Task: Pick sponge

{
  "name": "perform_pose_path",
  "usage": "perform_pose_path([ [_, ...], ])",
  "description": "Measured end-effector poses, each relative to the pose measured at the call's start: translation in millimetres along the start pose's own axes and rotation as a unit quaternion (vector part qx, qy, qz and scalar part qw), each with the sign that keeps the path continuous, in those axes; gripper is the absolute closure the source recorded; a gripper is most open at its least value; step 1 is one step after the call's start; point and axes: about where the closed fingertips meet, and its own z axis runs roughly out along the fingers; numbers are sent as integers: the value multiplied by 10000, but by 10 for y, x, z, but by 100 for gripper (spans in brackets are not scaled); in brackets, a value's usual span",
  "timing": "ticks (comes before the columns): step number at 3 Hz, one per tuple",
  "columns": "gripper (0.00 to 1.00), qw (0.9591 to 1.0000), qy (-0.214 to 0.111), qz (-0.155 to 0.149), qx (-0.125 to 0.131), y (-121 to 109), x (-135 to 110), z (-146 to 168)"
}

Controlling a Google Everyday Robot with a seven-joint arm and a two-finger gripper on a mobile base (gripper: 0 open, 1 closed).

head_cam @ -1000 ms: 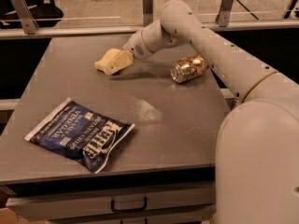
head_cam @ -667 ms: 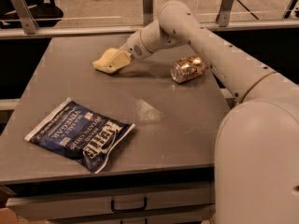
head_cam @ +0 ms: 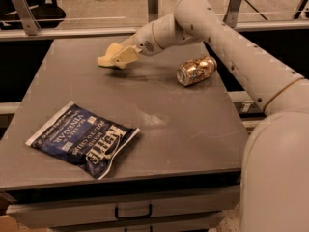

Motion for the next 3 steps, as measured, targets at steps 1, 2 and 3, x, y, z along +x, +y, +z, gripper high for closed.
perform_pose_path([
  [1, 100, 9974, -496, -503, -144, 142, -218, -415],
  [2, 100, 9896, -951, -980, -459, 291, -332, -772],
  [3, 100, 9881, -945, -1081, -559, 347, -333, -765],
])
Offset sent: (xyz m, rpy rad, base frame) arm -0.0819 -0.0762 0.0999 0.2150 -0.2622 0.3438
